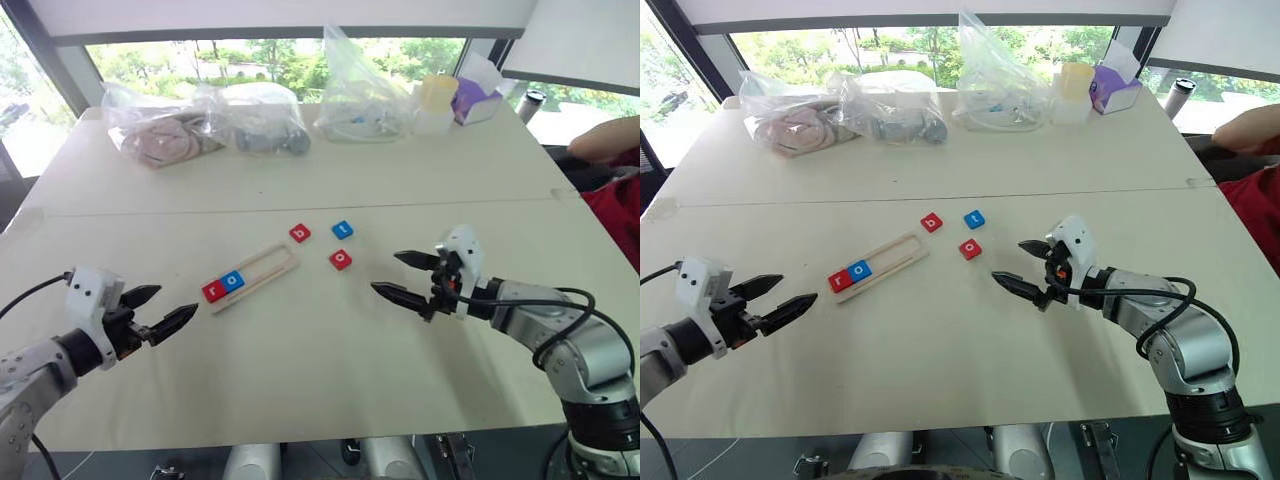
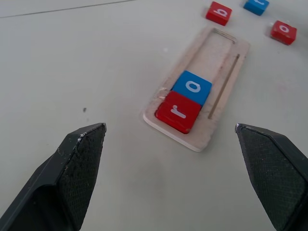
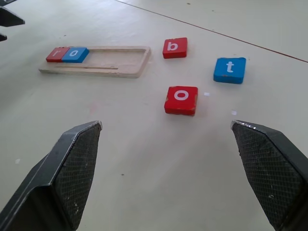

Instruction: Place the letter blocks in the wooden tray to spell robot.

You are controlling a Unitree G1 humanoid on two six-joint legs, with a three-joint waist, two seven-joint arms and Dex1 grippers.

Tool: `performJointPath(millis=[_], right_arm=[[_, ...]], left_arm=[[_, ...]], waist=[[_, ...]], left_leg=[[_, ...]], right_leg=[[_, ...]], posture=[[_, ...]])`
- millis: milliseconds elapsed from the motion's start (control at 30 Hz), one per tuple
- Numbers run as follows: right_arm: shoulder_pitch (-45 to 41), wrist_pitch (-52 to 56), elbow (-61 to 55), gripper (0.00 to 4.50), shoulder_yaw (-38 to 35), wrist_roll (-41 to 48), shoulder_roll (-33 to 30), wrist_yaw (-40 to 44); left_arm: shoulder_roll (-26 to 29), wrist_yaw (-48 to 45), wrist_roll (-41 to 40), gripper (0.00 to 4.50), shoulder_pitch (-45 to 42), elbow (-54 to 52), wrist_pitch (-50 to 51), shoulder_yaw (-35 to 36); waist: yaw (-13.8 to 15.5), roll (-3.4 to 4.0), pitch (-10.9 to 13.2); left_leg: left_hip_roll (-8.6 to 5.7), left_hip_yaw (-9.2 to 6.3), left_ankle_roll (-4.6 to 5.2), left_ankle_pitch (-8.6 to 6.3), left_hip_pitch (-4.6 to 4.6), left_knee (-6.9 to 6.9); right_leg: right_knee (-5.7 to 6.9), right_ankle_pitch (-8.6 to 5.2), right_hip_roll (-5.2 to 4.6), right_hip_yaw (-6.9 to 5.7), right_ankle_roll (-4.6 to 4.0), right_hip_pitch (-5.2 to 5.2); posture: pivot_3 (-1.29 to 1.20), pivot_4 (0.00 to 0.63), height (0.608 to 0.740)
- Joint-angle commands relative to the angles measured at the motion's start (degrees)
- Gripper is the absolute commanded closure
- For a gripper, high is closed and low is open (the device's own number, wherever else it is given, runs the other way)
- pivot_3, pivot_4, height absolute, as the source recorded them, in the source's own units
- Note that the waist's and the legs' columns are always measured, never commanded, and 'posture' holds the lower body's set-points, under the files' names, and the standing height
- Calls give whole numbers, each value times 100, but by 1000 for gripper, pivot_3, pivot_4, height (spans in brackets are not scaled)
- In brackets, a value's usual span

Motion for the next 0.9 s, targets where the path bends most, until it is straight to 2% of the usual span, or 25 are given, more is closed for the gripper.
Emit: performJointPath(millis=[33, 400, 800, 900], right_arm=[[-63, -152, -17, 67, 17, -54, 34, 27], [-148, -250, 53, 67, 114, -143, 71, 45], [-116, -294, -73, 67, 155, -208, 132, -130], [-243, -165, -123, 67, 170, -160, 133, -176]], left_arm=[[23, 26, 99, 0, 77, -234, -139, 125], [48, 21, 163, 0, 45, -119, -157, 244], [291, -191, 387, 0, -224, 303, -276, 178], [513, -424, 619, 0, -295, 467, -445, 46]], waist=[[0, -1, 0], [-4, -1, -1], [-5, -2, -1], [-8, -2, -1]], left_leg=[[-1, 0, 0, 0, 0, 0], [-7, -1, 0, 0, 7, 0], [-11, 4, 0, 0, 40, 1], [-11, 4, 0, 0, 48, 2]], right_leg=[[1, 0, 0, 0, 0, 0], [19, 1, -1, 2, 0, 0], [53, -1, -2, 8, -1, 10], [61, -2, 0, 8, -1, 13]], posture=[[0, 150, 740], [0, 150, 740], [0, 150, 740], [0, 150, 740]])
